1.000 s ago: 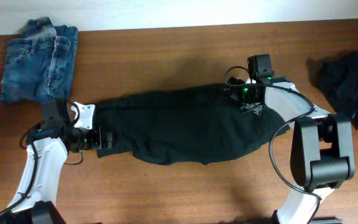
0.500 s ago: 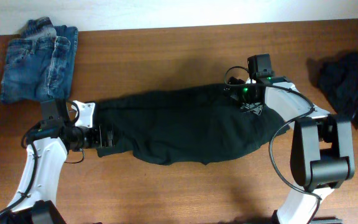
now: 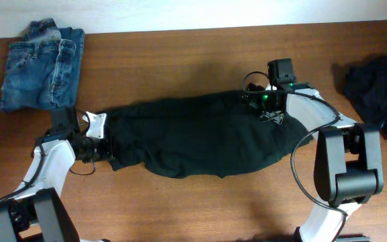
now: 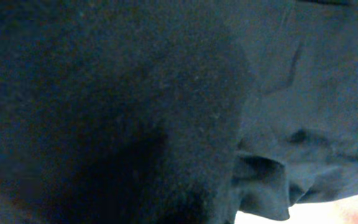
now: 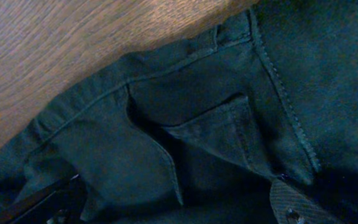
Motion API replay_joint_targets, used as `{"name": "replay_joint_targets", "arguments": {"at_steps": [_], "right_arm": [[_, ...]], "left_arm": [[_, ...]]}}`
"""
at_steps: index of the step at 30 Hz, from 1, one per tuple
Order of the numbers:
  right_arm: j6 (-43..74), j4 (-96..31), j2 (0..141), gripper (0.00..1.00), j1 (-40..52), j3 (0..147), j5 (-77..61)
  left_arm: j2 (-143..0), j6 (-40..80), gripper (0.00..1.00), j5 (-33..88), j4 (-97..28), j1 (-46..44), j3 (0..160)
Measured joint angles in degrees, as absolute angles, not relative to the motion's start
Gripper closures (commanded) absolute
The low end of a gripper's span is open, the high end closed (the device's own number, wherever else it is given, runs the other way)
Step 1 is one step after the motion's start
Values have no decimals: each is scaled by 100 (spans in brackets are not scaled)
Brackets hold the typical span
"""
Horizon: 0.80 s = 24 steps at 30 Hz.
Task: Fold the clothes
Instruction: 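Hold both pant ends and pull them apart to stretch the pants flat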
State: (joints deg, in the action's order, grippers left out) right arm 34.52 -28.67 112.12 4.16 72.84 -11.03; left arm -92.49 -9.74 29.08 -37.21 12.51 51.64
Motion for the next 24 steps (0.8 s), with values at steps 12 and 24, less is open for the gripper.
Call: {"name": "replay_joint_targets", "arguments": {"at_steps": [12,24], "right_arm": [[3452,-2867,11212,1,416,7284,-1024],[3452,-2867,11212,1,416,7284,-897]], "left_arm": [[-9249,-401,99,836,-3671,1234,5524],[-9249,-134,1,-906,-3581,1225,5544]]}}
